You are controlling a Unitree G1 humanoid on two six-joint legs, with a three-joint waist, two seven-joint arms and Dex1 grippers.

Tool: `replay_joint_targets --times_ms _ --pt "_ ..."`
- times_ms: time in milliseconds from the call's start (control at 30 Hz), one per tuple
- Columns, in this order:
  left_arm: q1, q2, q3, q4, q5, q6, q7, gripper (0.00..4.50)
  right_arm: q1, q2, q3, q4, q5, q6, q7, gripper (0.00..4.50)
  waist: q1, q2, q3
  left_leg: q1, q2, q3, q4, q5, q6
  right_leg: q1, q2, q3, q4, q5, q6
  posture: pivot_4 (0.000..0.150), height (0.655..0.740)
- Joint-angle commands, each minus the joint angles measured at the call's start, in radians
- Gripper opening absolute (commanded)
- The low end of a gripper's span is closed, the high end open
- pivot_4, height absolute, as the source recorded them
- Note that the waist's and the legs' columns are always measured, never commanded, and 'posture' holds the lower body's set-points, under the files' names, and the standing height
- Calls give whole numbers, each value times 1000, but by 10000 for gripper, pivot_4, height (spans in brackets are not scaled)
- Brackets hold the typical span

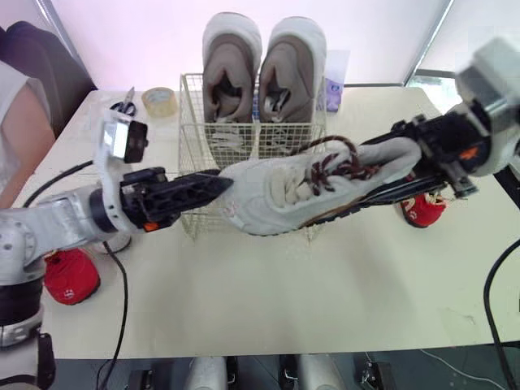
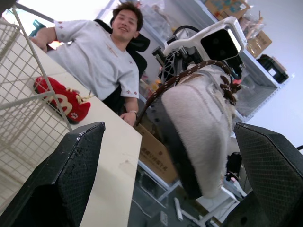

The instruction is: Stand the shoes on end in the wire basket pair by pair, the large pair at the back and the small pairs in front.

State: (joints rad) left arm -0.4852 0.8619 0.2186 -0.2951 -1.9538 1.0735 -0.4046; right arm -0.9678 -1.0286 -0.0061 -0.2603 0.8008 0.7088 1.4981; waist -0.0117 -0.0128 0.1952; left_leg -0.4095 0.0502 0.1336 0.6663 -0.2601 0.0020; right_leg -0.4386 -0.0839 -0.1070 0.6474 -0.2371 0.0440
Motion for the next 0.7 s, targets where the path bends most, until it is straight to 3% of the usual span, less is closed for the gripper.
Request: replay_joint_targets --times_ms 33,100,200,400,467,500,600,633,700 --pt "-20 -1 -31 -45 -18 -5 10 45000 -8 13 -37 -44 25 -3 -19 16469 0 0 0 0 0 0 0 0 0 0 1 0 0 0 0 1500 7357" --pt "-23 2 -53 -51 -18 -5 18 45000 -12 21 -39 -45 29 0 -25 16469 1 0 0 0 0 0 0 0 0 0 1 0 0 0 0 1500 7357" --pt "-29 -22 -91 -38 -6 -17 38 37583 -11 33 -35 -52 25 -1 -34 16300 1 0 0 0 0 -1 1 0 0 0 1 0 0 0 0 1500 7357" --pt "-29 -39 -95 -28 -17 -21 27 9374 -7 42 -34 -60 31 13 -54 16300 1 0 0 0 0 -1 1 0 0 1 1 0 0 0 0 1500 7357" --pt "-21 -30 -77 -31 -14 -21 21 3170 -12 41 -36 -41 28 28 -72 23887 0 0 0 0 0 -1 1 0 0 1 1 0 0 0 0 1500 7357" --pt "-17 -25 -68 -34 -7 -22 18 3123 -10 36 -38 -32 24 34 -78 26843 0 0 0 0 0 -1 1 0 0 1 1 0 0 0 0 1500 7357" --pt "4 -15 -23 -38 -11 -39 17 3123 11 17 -71 -1 24 69 -115 41749 0 0 0 0 0 -1 1 0 0 1 1 0 0 0 0 1500 7357" --pt "14 -15 7 -36 -15 -55 21 3123 29 8 -102 32 28 92 -145 44009 0 0 0 0 0 -1 1 0 0 1 1 0 0 0 0 1500 7357" --pt "31 -16 52 -39 -18 -85 34 3123 64 0 -166 90 47 145 -202 44009 1 -1 0 0 0 -1 1 0 0 1 1 0 0 0 0 1500 7357"
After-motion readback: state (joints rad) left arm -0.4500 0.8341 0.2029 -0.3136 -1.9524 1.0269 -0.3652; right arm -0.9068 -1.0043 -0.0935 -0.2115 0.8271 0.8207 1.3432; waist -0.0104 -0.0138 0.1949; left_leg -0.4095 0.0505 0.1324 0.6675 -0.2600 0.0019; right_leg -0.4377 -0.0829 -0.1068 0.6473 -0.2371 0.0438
